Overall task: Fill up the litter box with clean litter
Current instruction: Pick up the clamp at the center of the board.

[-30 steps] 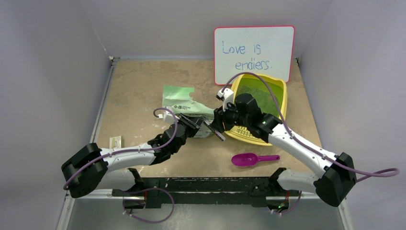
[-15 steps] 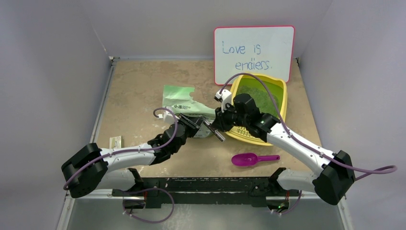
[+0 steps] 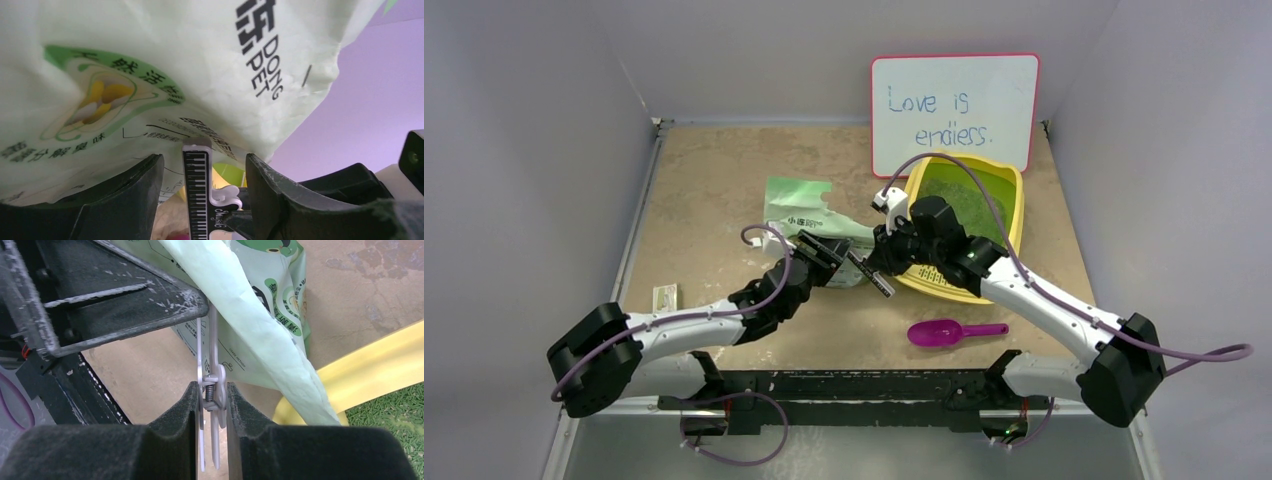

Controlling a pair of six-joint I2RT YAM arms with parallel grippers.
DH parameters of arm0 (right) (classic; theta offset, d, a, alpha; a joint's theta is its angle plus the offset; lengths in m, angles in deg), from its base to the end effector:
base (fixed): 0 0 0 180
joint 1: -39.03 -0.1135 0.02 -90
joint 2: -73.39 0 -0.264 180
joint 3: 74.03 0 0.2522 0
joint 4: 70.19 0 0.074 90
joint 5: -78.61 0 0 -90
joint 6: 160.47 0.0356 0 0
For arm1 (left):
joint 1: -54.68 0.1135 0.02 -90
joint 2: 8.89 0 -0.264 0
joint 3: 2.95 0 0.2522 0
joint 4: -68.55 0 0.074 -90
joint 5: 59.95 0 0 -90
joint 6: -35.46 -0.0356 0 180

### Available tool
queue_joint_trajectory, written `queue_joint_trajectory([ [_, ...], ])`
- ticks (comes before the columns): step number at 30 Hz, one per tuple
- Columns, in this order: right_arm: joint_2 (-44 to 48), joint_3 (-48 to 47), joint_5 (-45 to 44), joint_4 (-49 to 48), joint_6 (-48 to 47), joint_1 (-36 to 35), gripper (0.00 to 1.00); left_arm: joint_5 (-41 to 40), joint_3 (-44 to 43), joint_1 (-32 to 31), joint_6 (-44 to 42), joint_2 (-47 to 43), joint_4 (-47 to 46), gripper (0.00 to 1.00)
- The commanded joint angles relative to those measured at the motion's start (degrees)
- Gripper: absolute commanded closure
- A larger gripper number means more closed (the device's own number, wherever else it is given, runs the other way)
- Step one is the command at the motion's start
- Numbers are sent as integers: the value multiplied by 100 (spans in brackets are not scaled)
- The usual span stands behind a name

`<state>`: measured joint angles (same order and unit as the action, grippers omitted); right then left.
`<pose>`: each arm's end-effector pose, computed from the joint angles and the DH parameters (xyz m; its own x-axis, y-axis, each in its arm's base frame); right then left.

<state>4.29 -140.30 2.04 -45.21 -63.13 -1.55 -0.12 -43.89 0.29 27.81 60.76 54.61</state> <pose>0.2026 0.1844 0.2970 -0.4522 -0.2237 -0.8634 -0.7370 0.6389 0.2205 0.1605 -0.1934 0.2132 -0.4359 -0.8629 -0.2557 -0.0912 0.3250 -0.9413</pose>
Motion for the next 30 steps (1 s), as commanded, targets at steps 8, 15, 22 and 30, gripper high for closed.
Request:
queue_joint_trajectory([
  [8, -242, -374, -416, -238, 119, -17, 100, -10, -171, 40, -1207, -871, 798, 38],
  [15, -280, -383, -385, -242, 95, -20, 100, 169, -299, 36, -2054, -1180, 1251, 38],
  [22, -311, -401, -377, -226, 84, -18, 100, 827, -699, 37, -3442, -1324, 1421, 41],
  [30, -297, -427, -372, -172, 57, -16, 100, 1056, -1700, 42, -5594, -1623, 2465, 36],
])
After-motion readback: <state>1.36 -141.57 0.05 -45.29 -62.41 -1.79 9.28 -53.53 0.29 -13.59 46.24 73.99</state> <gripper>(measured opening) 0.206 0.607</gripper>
